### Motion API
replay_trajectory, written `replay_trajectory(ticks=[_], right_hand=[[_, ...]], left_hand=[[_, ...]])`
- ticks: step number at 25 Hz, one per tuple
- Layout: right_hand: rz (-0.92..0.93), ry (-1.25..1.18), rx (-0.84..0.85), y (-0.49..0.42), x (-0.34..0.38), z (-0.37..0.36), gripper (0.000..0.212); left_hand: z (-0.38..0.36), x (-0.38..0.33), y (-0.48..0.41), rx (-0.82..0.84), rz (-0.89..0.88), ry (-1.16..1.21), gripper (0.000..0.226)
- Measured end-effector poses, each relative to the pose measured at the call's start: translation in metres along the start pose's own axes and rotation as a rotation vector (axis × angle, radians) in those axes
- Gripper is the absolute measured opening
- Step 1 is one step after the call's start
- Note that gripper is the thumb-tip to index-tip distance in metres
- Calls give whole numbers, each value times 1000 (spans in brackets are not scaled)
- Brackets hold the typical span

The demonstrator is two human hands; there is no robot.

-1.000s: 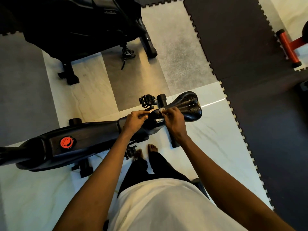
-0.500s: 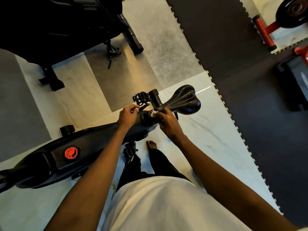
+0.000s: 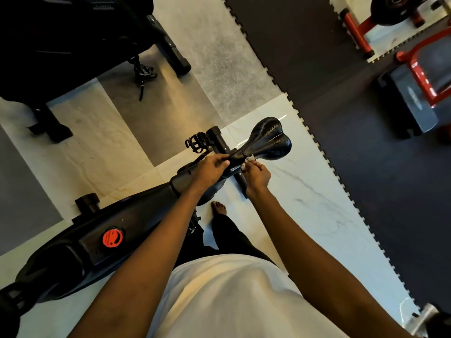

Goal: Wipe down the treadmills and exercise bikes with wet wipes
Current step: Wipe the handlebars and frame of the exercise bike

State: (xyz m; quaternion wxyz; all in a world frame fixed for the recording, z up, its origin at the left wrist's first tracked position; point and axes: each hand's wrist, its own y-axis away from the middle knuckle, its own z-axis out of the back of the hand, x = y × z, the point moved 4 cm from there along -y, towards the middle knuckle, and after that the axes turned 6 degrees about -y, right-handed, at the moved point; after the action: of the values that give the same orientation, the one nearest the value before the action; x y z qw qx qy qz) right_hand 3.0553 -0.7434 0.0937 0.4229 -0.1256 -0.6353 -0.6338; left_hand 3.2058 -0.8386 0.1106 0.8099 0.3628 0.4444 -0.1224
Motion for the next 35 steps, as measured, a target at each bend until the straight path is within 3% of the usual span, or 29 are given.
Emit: replay_trajectory(ticks=[3, 5, 8, 11, 16, 20, 25, 30, 35], right_hand=[[263, 131, 60, -6, 32, 21, 13], [498, 381, 135, -11, 57, 19, 16], [774, 848, 399, -1, 71, -14, 21], [879, 1064, 459, -6, 87, -23, 21], [849, 904, 166, -22, 91, 3, 16], [811, 651, 166, -13, 43, 15, 6], [525, 338, -133, -71, 67, 56, 10], [744, 420, 100, -56, 44, 39, 7], [572, 207, -66, -96, 56, 69, 9]], left_hand=[[-4, -2, 0, -11, -8, 5, 32], [-7, -3, -1, -10, -25, -36, 37], [-14, -7, -4, -6, -56, -112, 44], [-22, -8, -9, -5, -59, -122, 49], [-36, -19, -14, -30, -158, -172, 51], [-44, -30, -19, -22, -185, -221, 52], [-51, -40, -27, -27, -135, -344, 52], [-73, -57, -41, -8, -71, -600, 63], [-85, -65, -49, 5, 94, -805, 66]])
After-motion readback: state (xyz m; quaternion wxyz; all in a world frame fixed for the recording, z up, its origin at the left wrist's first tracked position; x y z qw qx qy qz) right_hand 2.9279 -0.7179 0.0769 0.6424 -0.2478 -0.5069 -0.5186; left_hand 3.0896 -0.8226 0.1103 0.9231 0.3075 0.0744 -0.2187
